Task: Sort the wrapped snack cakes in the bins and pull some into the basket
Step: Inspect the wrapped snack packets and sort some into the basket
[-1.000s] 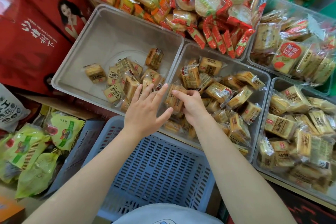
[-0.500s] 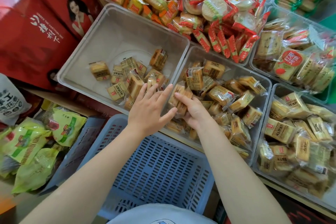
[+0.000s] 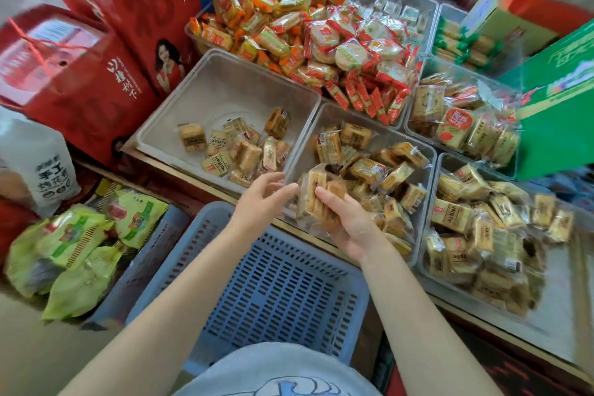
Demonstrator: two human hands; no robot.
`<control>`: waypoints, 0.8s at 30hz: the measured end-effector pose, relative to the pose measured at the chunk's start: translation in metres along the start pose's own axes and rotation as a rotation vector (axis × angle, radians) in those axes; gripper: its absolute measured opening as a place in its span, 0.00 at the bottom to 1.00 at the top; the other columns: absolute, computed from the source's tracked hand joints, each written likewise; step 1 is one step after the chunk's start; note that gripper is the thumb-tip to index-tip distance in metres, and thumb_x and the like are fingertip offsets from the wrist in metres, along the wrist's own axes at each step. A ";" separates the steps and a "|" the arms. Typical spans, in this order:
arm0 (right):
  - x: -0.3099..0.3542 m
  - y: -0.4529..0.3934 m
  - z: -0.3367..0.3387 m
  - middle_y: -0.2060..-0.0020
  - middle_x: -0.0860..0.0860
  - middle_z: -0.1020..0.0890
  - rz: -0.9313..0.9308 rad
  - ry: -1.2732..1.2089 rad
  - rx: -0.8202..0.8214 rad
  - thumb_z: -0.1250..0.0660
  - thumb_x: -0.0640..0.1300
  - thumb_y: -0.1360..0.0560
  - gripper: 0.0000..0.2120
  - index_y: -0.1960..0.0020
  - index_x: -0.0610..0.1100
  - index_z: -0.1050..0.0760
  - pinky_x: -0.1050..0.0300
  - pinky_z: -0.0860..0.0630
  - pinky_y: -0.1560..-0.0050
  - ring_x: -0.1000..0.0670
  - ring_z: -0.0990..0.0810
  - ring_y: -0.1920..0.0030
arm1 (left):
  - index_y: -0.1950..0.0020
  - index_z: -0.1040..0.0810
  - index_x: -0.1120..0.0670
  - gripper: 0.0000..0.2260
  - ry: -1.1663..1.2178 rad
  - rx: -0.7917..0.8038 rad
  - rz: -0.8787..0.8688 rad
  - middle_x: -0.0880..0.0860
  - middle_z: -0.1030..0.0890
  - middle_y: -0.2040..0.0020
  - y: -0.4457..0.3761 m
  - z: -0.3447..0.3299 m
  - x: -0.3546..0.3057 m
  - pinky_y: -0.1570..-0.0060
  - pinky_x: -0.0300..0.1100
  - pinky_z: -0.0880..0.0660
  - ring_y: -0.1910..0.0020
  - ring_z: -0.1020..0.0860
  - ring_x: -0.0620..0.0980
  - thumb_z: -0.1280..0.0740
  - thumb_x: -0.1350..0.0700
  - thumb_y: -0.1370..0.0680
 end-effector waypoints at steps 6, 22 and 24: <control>-0.024 0.042 -0.018 0.40 0.33 0.19 -0.027 0.136 0.094 0.30 0.50 0.21 0.23 0.34 0.35 0.23 0.40 0.21 0.43 0.33 0.18 0.43 | 0.38 0.20 0.60 0.20 0.426 0.090 0.232 0.57 0.13 0.49 0.052 -0.013 0.039 0.53 0.49 0.17 0.53 0.15 0.53 0.26 0.48 0.23; -0.060 0.120 0.010 0.47 0.41 0.14 0.113 0.238 -0.065 0.36 0.52 0.18 0.17 0.39 0.40 0.21 0.49 0.16 0.49 0.42 0.14 0.47 | 0.40 0.18 0.53 0.15 0.304 0.062 0.290 0.56 0.13 0.47 0.135 -0.038 0.072 0.39 0.56 0.21 0.45 0.15 0.56 0.38 0.45 0.16; -0.061 0.126 0.010 0.48 0.41 0.14 0.154 0.252 -0.084 0.35 0.52 0.18 0.14 0.43 0.43 0.19 0.47 0.16 0.49 0.41 0.14 0.46 | 0.39 0.19 0.53 0.17 0.224 0.094 0.233 0.56 0.13 0.46 0.137 -0.039 0.070 0.39 0.56 0.20 0.45 0.15 0.56 0.36 0.42 0.17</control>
Point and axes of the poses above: each hand's wrist, its own y-axis away from the middle knuckle, its own z-axis out of the back of the hand, x = y × z, the point moved 6 cm from there along -y, towards the middle knuckle
